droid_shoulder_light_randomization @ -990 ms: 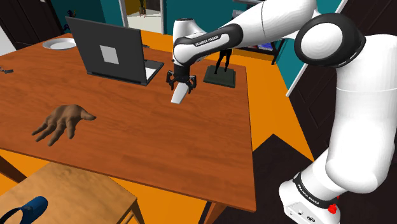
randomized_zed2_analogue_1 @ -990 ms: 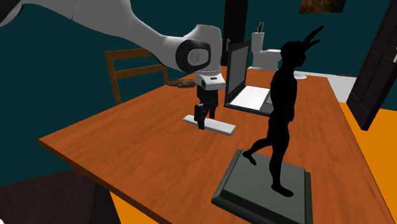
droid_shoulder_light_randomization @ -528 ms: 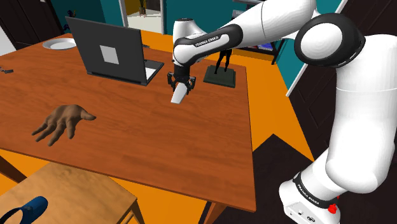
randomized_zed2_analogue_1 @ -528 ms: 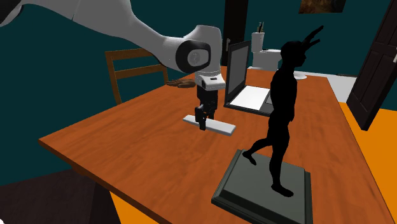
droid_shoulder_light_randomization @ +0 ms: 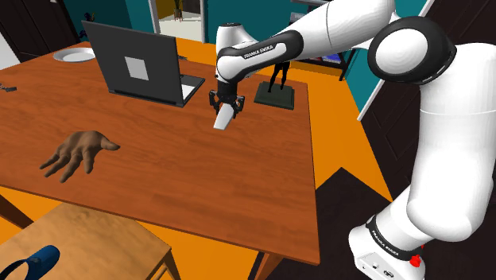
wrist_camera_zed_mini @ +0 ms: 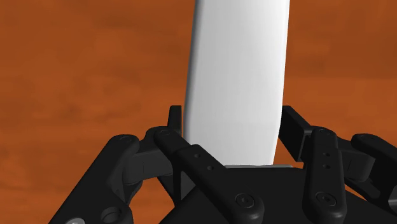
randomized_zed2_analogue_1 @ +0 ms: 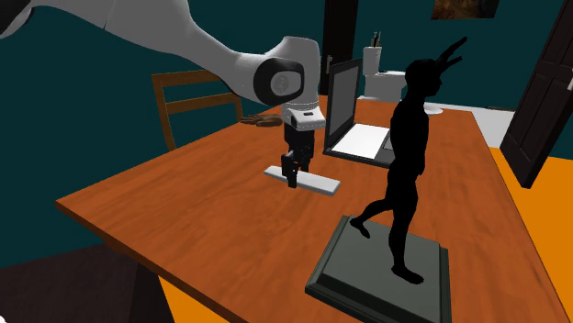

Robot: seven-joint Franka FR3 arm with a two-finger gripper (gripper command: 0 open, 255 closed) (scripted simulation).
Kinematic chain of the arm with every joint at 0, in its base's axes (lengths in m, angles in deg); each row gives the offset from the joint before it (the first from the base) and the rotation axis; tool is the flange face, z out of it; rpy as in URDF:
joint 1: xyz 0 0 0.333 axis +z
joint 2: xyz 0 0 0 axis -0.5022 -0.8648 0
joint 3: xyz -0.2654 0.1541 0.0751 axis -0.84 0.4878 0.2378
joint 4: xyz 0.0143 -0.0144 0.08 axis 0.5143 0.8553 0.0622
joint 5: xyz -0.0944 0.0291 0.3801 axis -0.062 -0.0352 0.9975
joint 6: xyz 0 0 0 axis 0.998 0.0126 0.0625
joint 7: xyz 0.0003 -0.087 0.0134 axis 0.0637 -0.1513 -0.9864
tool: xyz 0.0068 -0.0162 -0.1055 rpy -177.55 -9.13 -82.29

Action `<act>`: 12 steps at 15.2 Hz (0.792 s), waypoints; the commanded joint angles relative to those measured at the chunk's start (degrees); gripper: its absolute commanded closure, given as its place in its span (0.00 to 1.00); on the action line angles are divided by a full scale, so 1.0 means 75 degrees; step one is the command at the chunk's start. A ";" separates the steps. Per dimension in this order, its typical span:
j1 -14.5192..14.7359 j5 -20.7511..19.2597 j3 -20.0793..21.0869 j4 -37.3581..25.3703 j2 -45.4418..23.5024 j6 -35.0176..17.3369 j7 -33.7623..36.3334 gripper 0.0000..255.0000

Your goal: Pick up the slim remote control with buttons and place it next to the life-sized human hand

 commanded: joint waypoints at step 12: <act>-0.0025 0.0131 0.0072 -0.0502 0.0424 0.0914 -0.0085 1.00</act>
